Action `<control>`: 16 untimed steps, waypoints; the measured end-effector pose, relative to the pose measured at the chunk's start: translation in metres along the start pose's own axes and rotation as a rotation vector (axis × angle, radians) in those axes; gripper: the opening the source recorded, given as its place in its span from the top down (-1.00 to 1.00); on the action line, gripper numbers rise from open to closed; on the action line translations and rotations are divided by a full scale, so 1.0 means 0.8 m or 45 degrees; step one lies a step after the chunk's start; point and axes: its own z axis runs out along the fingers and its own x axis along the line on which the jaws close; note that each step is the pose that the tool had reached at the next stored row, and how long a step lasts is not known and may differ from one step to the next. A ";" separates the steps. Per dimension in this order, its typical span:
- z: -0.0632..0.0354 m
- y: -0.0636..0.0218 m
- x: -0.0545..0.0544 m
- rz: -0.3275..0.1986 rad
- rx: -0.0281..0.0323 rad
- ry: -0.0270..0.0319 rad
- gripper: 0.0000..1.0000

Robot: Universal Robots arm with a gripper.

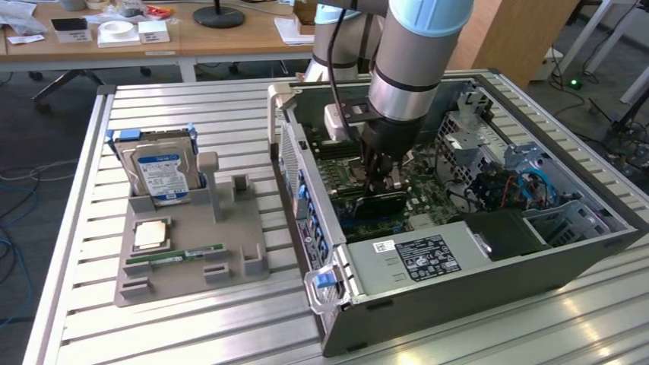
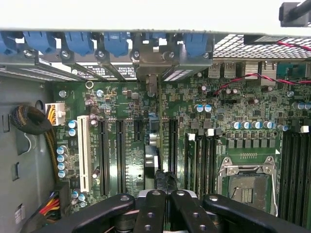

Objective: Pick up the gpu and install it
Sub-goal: 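Press down on the gpu until it lock into place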

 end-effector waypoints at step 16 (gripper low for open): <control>0.002 0.002 0.000 0.000 0.0002 -0.0001 0.79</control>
